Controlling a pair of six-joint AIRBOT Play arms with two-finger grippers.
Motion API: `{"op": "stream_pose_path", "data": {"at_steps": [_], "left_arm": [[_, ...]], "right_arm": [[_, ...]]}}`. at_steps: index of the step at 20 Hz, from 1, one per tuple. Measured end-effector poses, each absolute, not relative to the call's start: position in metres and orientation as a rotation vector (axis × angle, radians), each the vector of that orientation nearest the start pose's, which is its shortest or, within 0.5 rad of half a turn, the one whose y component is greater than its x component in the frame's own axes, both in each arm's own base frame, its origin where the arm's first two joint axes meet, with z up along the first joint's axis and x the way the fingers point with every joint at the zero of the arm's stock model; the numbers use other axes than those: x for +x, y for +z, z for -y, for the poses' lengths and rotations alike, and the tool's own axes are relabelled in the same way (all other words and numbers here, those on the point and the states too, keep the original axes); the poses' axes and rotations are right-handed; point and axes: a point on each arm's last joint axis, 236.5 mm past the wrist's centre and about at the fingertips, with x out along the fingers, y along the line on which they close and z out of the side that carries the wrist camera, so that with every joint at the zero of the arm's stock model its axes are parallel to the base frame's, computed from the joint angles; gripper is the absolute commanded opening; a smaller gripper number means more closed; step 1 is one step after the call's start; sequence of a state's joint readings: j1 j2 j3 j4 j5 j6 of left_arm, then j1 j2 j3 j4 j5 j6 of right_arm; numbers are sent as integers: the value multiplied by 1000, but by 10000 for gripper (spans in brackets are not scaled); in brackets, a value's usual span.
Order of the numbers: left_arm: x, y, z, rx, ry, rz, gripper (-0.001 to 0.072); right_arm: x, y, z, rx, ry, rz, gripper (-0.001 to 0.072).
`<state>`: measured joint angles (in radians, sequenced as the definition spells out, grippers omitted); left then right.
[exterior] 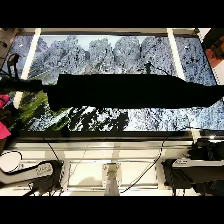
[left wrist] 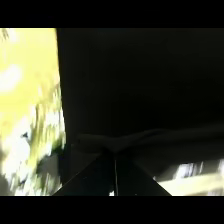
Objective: Fold the clothes and pants, and hang the long-sleeved shirts on hangers.
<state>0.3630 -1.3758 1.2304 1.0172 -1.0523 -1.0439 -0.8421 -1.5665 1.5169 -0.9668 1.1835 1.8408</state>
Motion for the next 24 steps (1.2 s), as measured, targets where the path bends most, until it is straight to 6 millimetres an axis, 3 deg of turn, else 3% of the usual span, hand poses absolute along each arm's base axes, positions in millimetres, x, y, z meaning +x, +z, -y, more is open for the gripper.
{"op": "stream_pose_path", "data": {"at_steps": [2, 3, 4, 5, 6, 7, 9, 10, 11, 12, 13, 15, 17, 20, 22, 24], "left_arm": [[470, 23, -48, -327, -211, -975, 6], [486, 19, -43, -367, -211, -946, 32], [502, 17, -38, -402, -205, -909, 216], [517, 13, -32, -438, -196, -875, 535], [531, 11, -28, -471, -183, -840, 687], [545, 11, -25, -502, -162, -797, 687], [565, 15, -23, -550, -124, -721, 686], [573, 19, -24, -578, -107, -687, 630], [577, 24, -23, -601, -103, -667, 444], [579, 30, -19, -621, -109, -653, 315], [579, 38, -12, -630, -128, -641, 271], [573, 53, 19, -614, -213, -650, 48], [558, 67, 74, -586, -351, -692, 5], [522, 75, 186, -556, -564, -779, 5], [494, 75, 264, -544, -667, -820, 5], [472, 69, 333, -566, -700, -831, 5]], "right_arm": [[430, 52, 272, 1274, -526, -759, 41], [445, 52, 273, 1285, -533, -713, 183], [463, 54, 273, 1285, -532, -658, 279], [482, 56, 272, 1284, -527, -601, 302], [500, 60, 269, 1286, -517, -547, 442], [516, 65, 265, 1277, -502, -502, 502], [540, 72, 259, 1240, -476, -450, 502], [546, 74, 258, 1204, -465, -445, 500], [549, 77, 258, 1173, -454, -449, 468], [549, 79, 259, 1134, -446, -467, 275], [545, 80, 260, 1094, -436, -502, 13], [531, 82, 267, 1013, -422, -578, 17], [505, 75, 277, 925, -410, -690, 15], [451, 45, 290, 888, -379, -868, 15], [412, 17, 297, 958, -348, -938, 16], [382, -9, 289, 1096, -276, -963, 19]]}}
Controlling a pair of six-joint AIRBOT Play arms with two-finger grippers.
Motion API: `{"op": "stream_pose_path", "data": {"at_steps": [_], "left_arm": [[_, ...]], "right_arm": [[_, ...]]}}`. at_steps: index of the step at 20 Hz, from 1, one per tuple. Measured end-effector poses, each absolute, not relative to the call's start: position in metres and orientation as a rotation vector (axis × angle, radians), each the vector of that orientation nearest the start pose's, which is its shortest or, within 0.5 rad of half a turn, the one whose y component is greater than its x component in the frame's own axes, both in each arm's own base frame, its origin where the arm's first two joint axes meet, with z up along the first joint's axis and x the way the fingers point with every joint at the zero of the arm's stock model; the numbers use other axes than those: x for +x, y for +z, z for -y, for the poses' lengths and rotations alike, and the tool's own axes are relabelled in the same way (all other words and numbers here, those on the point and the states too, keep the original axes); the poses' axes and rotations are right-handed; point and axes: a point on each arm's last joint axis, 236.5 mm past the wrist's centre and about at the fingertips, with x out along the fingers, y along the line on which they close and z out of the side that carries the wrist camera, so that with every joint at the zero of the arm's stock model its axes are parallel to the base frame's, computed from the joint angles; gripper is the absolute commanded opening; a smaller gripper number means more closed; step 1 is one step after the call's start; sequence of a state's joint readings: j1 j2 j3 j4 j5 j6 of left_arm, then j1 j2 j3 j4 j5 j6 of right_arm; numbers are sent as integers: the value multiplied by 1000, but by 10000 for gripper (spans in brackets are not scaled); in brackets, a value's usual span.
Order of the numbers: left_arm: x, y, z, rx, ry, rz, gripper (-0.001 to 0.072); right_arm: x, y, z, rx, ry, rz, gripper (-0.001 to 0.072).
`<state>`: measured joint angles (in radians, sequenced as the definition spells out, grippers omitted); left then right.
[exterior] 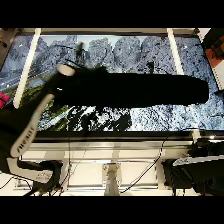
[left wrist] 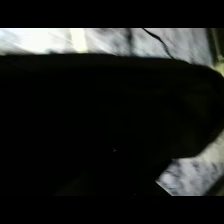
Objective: Fold the clothes and pants, and hang the long-sleeved shirts on hangers.
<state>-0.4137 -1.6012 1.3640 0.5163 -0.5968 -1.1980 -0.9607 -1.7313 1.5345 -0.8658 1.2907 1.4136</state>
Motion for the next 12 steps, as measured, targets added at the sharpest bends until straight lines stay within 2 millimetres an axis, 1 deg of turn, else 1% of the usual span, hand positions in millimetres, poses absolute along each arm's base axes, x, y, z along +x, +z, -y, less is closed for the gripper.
{"op": "stream_pose_path", "data": {"at_steps": [1, 2, 3, 4, 6, 8, 10, 12], "left_arm": [[461, 65, 365, -584, -707, -833, 5], [450, 61, 395, -600, -716, -837, 5], [439, 55, 421, -616, -723, -841, 5], [430, 50, 447, -628, -733, -841, 5], [414, 39, 491, -643, -756, -846, 5], [408, 28, 521, -677, -761, -852, 5], [405, 10, 539, -716, -748, -881, 5], [407, -10, 547, -758, -715, -914, 5]], "right_arm": [[369, -19, 285, 1169, -248, -954, 78], [358, -30, 283, 1224, -239, -944, 354], [350, -39, 279, 1276, -229, -935, 613], [346, -46, 276, 1309, -225, -928, 636], [343, -58, 269, 1347, -226, -916, 637], [351, -65, 266, 1345, -238, -897, 638], [364, -69, 259, 1331, -238, -889, 680], [378, -74, 258, 1298, -263, -870, 679]]}}
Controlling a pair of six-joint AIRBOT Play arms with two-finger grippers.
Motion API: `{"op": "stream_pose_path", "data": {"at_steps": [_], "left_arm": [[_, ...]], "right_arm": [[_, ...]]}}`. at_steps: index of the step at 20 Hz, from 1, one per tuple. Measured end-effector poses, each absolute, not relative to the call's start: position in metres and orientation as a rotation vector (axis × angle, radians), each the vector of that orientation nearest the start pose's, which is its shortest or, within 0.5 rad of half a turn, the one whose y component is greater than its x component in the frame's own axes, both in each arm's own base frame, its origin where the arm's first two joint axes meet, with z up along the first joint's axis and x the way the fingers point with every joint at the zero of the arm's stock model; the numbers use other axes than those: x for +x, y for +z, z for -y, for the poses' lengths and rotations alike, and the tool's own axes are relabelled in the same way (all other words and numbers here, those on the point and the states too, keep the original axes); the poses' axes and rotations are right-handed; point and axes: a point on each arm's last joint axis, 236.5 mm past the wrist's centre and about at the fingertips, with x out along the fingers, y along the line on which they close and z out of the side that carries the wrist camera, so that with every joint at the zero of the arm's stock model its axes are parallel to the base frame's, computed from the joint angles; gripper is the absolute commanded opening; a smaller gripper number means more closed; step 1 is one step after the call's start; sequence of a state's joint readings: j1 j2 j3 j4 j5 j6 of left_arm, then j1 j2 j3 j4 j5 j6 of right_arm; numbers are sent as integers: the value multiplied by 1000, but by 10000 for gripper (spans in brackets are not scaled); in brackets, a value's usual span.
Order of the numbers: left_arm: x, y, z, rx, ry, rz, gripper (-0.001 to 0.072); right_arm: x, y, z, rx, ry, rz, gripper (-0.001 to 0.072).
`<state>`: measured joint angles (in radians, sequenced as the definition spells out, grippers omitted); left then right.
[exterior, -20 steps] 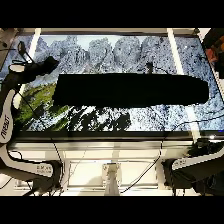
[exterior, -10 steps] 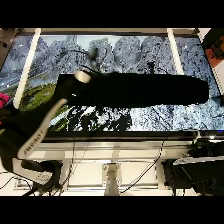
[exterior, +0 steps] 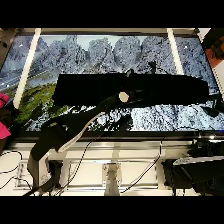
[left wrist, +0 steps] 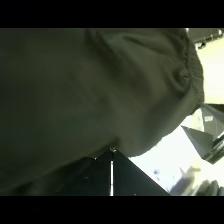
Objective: Fold the clothes and pants, and hang the long-sleeved shirts on hangers.
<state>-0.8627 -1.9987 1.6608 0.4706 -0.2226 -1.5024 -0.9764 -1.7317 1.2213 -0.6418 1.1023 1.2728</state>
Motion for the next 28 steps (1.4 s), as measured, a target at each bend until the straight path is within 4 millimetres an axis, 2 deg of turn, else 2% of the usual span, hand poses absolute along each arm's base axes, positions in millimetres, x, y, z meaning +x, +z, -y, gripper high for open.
{"op": "stream_pose_path", "data": {"at_steps": [2, 3, 5, 8, 10, 12, 14, 16, 17, 19, 21, 22, 24, 26, 27, 28], "left_arm": [[408, -28, 549, -782, -689, -948, 5], [408, -35, 549, -788, -680, -965, 5], [408, -52, 547, -806, -657, -1013, 5], [405, -68, 544, -829, -634, -1077, 3], [407, -72, 541, -835, -627, -1096, 3], [406, -78, 538, -835, -623, -1123, 3], [406, -79, 536, -839, -622, -1139, 3], [409, -69, 533, -823, -640, -1128, 3], [415, -57, 528, -802, -654, -1104, 2], [427, -28, 511, -738, -688, -1056, 3], [441, 12, 484, -653, -720, -1002, 3], [450, 32, 466, -609, -723, -970, 3], [466, 76, 422, -528, -705, -905, 4], [482, 114, 372, -464, -658, -840, 6], [487, 132, 347, -447, -630, -817, 15], [491, 146, 325, -433, -605, -798, 23]], "right_arm": [[392, -78, 258, 1264, -296, -846, 666], [400, -79, 258, 1253, -309, -834, 530], [411, -81, 257, 1235, -335, -817, 25], [421, -78, 255, 1221, -342, -802, 18], [429, -67, 255, 1207, -319, -793, 17], [441, -39, 252, 1177, -260, -776, 15], [456, -3, 243, 1133, -177, -757, 15], [476, 43, 218, 1061, -54, -752, 15], [486, 62, 200, 1021, 10, -759, 14], [506, 98, 151, 938, 144, -776, 14], [523, 121, 87, 864, 278, -809, 13], [529, 129, 47, 825, 349, -832, 13], [533, 130, -35, 743, 482, -899, 14], [523, 116, -115, 657, 590, -995, 17], [515, 105, -149, 613, 622, -1047, 36], [506, 91, -180, 556, 639, -1099, 173]]}}
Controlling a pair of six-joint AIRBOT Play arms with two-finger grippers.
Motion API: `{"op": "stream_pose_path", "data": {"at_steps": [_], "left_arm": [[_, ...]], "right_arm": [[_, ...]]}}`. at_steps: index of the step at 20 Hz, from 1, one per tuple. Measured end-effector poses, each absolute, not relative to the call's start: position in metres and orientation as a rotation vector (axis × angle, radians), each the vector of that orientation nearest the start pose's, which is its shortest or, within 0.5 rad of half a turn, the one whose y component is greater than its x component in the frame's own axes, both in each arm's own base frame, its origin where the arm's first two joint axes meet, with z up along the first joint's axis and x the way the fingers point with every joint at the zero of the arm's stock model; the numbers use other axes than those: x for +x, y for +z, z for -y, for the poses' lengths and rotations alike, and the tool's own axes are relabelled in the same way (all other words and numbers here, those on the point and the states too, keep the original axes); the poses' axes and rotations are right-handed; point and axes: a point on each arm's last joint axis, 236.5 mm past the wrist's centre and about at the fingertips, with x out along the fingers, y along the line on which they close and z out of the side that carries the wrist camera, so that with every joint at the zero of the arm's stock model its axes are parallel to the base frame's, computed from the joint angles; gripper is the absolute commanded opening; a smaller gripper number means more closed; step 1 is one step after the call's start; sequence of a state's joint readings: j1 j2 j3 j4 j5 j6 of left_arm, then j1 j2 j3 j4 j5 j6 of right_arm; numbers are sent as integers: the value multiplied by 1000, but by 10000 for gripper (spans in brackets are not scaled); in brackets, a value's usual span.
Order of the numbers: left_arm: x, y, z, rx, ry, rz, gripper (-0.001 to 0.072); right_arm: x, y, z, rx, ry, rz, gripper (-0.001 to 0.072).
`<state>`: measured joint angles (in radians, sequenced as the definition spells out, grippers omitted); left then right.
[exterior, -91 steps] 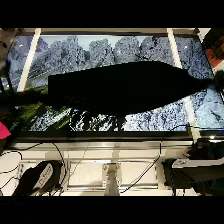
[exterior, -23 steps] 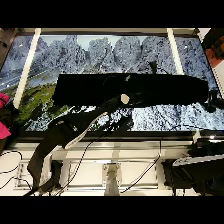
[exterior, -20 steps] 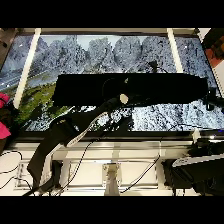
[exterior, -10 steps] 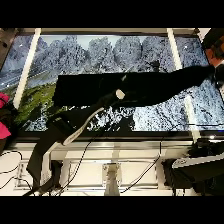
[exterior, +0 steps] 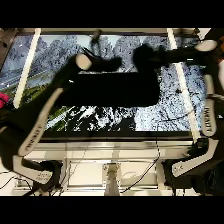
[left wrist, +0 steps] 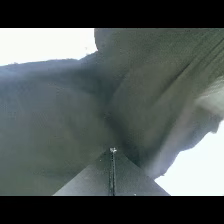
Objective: Fold the clothes and pants, and hang the long-sleeved shirts on hangers.
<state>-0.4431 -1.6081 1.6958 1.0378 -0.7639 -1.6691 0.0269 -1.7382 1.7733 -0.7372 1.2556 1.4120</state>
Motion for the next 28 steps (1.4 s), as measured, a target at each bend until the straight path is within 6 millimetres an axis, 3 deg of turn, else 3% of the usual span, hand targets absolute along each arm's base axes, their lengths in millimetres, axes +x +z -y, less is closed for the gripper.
{"op": "stream_pose_path", "data": {"at_steps": [1, 2, 3, 4, 5, 6, 9, 11, 13, 15, 16, 18, 22, 26, 27, 28], "left_arm": [[493, 156, 306, -422, -583, -787, 23], [495, 165, 290, -414, -562, -776, 23], [495, 171, 276, -409, -544, -774, 21], [494, 174, 267, -403, -532, -779, 17], [493, 174, 258, -395, -521, -789, 5], [491, 174, 252, -384, -512, -797, 6], [486, 171, 245, -332, -508, -816, 5], [483, 166, 239, -281, -496, -831, 5], [476, 155, 231, -206, -473, -868, 5], [471, 145, 216, -121, -435, -904, 5], [469, 141, 209, -86, -415, -920, 5], [467, 136, 197, -28, -381, -938, 5], [466, 130, 185, 23, -348, -958, 5], [465, 129, 182, 39, -338, -966, 5], [465, 129, 182, 40, -338, -966, 5], [465, 128, 182, 42, -338, -967, 5]], "right_arm": [[497, 78, -205, 488, 647, -1139, 478], [489, 69, -223, 419, 650, -1164, 579], [482, 61, -234, 348, 647, -1183, 521], [478, 55, -240, 273, 632, -1195, 381], [476, 53, -240, 207, 616, -1201, 173], [478, 57, -235, 136, 588, -1190, 20], [496, 71, -184, -13, 449, -1159, 16], [509, 81, -135, 13, 356, -1144, 16], [510, 77, -94, 126, 339, -1167, 16], [503, 60, -62, 307, 373, -1200, 18], [495, 47, -50, 419, 394, -1223, 62], [478, 18, -35, 630, 407, -1262, 623], [437, -48, -39, 897, 375, -1387, 633], [417, -86, -64, 957, 371, -1478, 629], [415, -94, -71, 959, 371, -1490, 539], [413, -98, -78, 956, 378, -1506, 290]]}}
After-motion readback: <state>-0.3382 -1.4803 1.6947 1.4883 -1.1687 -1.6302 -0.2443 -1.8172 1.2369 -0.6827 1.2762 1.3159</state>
